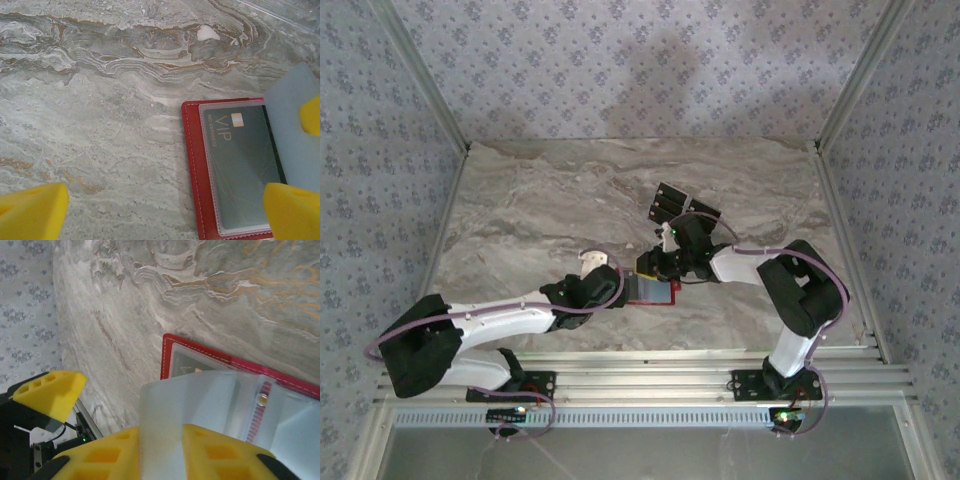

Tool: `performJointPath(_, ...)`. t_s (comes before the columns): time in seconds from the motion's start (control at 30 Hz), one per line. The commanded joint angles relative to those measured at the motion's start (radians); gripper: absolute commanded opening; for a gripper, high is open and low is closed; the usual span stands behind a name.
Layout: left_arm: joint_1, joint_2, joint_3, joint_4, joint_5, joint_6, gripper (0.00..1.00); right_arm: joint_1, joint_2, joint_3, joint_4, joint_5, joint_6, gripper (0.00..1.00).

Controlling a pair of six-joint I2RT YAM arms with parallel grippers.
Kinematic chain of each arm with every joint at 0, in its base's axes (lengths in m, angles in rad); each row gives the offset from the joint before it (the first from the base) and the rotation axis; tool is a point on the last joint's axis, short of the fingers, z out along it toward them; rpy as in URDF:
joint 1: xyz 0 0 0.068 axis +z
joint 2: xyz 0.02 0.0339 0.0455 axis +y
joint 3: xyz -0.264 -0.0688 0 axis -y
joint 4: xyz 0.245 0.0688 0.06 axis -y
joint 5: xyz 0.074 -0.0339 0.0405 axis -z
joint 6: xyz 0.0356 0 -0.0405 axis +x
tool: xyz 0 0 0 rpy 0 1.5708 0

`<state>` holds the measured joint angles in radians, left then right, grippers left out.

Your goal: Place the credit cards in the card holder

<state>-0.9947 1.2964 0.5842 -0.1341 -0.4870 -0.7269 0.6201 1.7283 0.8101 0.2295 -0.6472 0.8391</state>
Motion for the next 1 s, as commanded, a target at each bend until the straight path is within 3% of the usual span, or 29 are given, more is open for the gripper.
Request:
performJointPath(0.0, 0.002, -0.028, -0.009, 0.003, -0.015, -0.007, 1.00, 0.016, 0.016, -0.008, 0.052, -0.026, 0.023, 0.32)
performJointPath(0.63, 0.002, -0.047, -0.012, -0.012, -0.035, -0.012, 0.99, 0.009, 0.004, -0.045, 0.015, 0.035, 0.010, 0.22)
performJointPath(0.97, 0.020, -0.006, 0.020, -0.051, -0.030, -0.024, 1.00, -0.009, -0.145, -0.008, -0.232, 0.165, -0.107, 0.38)
